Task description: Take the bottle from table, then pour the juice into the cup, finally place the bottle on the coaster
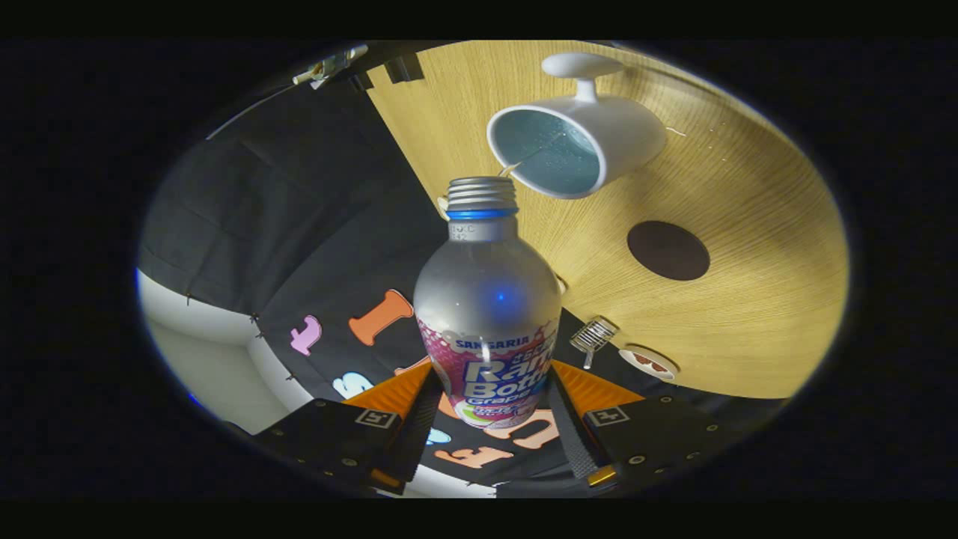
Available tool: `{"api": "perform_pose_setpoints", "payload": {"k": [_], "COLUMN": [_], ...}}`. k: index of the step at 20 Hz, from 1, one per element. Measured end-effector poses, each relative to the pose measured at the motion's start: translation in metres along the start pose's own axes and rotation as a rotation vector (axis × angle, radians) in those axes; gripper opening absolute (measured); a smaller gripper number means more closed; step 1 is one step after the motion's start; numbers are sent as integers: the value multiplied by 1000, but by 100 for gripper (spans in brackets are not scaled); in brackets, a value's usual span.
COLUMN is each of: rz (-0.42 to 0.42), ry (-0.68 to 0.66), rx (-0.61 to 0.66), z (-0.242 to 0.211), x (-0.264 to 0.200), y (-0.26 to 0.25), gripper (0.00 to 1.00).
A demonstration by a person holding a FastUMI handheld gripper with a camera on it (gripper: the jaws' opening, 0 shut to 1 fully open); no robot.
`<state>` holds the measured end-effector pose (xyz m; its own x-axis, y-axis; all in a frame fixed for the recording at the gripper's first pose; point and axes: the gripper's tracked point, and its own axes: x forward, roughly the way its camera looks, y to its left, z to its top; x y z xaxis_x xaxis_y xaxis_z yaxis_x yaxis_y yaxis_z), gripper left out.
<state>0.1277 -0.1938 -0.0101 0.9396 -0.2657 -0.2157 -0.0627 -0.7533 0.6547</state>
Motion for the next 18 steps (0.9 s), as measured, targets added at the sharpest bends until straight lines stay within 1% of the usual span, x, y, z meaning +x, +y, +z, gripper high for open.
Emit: {"api": "perform_pose_setpoints", "payload": {"k": [4,7,9,12,14,16,18], "rz": [-6,16,11,37,25,44,38], "ry": [-5,-2,0,2,0,4,0], "rx": [-6,21,11,44,32,60,62], "z": [1,0,-1,-2,-1,-2,0], "x": [-1,-1,-1,-2,-3,-4,-3], "y": [-3,0,-3,3,-2,2,-1], "gripper": [76,76,77,76,76,76,76]}}
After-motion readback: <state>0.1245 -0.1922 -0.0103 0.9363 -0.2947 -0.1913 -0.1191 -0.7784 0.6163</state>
